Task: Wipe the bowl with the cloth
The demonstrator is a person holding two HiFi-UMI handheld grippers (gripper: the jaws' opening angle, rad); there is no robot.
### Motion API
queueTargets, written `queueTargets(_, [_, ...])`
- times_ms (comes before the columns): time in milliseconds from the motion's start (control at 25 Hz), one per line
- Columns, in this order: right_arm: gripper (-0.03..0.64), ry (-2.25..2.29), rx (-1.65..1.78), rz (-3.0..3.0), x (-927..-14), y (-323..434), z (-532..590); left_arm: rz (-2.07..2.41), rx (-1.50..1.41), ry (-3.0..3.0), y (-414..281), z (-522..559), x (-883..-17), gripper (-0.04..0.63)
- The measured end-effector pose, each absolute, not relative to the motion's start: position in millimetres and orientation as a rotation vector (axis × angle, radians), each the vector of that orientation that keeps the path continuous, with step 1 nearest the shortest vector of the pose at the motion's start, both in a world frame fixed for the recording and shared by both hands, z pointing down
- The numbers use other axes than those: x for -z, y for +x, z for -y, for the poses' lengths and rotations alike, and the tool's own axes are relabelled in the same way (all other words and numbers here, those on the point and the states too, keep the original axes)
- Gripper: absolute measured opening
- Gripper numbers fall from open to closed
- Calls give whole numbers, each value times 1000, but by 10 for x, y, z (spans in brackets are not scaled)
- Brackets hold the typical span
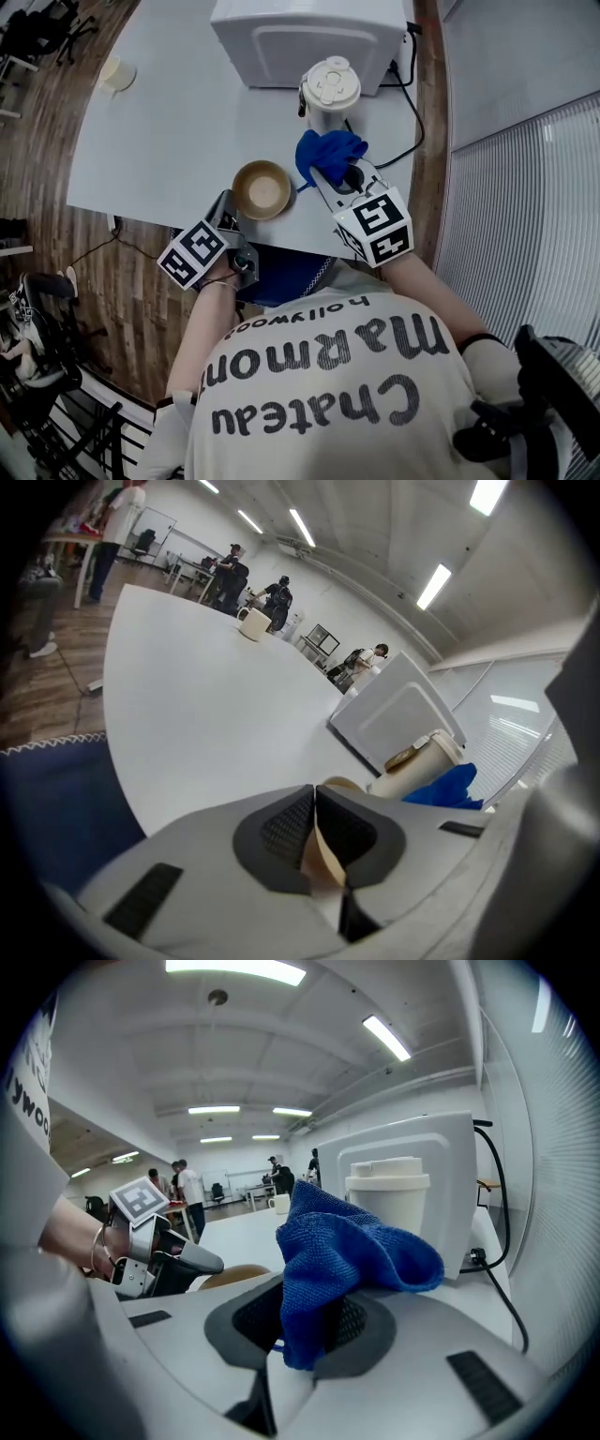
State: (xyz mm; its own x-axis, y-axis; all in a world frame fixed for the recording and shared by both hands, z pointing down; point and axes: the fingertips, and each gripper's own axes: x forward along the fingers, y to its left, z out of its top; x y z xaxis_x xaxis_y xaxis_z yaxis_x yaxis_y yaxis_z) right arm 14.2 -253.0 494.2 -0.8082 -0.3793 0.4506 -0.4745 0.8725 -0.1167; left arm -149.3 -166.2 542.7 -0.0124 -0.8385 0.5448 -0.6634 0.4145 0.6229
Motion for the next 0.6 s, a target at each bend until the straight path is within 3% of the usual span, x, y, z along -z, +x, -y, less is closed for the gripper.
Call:
queueTargets(320, [66, 569, -308, 2686, -4939, 111, 2645, 1845, 245, 1283, -1545, 1658, -5405, 60])
queueTargets(520, [65, 456, -358, 2700, -4779, 15, 2478, 1880, 196, 1422, -1475, 1539, -4967, 59])
queueTargets(600, [65, 413, -436, 2678, -4700, -34, 2472, 1906, 109, 1529, -1404, 1547, -4708, 26])
